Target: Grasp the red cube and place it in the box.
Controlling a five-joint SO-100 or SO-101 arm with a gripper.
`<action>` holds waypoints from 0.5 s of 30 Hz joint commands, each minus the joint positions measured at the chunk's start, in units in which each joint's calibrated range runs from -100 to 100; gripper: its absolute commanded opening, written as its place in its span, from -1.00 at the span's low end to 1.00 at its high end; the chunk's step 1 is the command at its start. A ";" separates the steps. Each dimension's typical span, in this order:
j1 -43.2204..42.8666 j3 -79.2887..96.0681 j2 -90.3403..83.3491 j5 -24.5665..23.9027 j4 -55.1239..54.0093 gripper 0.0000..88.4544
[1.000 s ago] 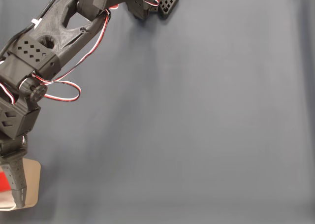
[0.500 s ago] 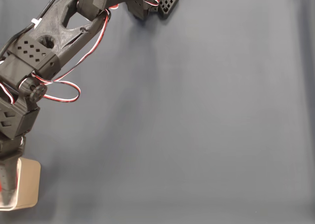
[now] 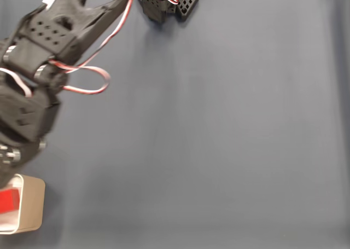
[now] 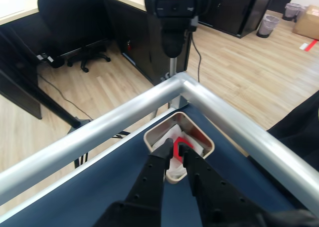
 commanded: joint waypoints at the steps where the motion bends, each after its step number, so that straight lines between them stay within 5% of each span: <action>1: -3.94 5.19 -10.93 -0.44 0.16 -1.00; 15: -18.57 39.22 -38.05 -0.34 -1.72 -1.00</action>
